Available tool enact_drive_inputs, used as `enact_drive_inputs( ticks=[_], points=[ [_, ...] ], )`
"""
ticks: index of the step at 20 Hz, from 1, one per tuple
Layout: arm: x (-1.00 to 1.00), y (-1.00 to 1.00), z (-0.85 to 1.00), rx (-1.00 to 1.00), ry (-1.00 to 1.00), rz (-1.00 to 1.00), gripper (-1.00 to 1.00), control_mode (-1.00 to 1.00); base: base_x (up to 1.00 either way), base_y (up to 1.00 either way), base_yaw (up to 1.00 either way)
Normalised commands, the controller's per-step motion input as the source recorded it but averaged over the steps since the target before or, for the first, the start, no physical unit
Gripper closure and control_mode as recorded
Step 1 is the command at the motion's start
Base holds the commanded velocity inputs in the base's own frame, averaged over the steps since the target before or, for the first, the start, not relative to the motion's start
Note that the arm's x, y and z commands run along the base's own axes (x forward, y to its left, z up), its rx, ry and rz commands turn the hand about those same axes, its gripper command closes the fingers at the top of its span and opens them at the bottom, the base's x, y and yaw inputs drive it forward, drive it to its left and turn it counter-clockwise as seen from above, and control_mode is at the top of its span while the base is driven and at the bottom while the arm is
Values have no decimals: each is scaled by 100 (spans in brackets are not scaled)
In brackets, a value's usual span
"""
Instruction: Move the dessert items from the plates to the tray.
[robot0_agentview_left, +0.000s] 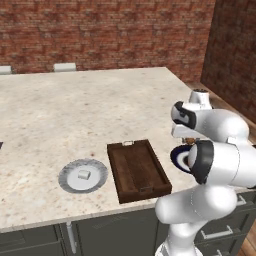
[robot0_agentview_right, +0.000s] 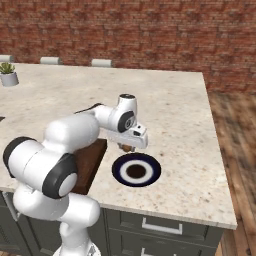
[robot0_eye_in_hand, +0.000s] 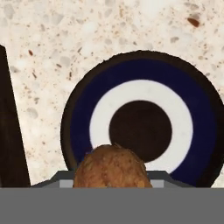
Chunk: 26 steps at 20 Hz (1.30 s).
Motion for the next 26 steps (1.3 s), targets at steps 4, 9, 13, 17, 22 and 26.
enact_drive_inputs(
  ticks=[4,9,13,17,22,26],
  points=[
    [2,56,6,0,0,7,100,-100,0,0,0],
    [1,43,0,0,0,4,100,-100,0,0,0],
    [0,66,0,0,0,7,100,-100,0,0,0],
    [0,75,0,0,0,8,100,-100,0,0,0],
    [0,85,0,0,0,12,100,-100,0,0,0],
    [1,91,-1,0,3,14,100,-100,0,0,0]
  ],
)
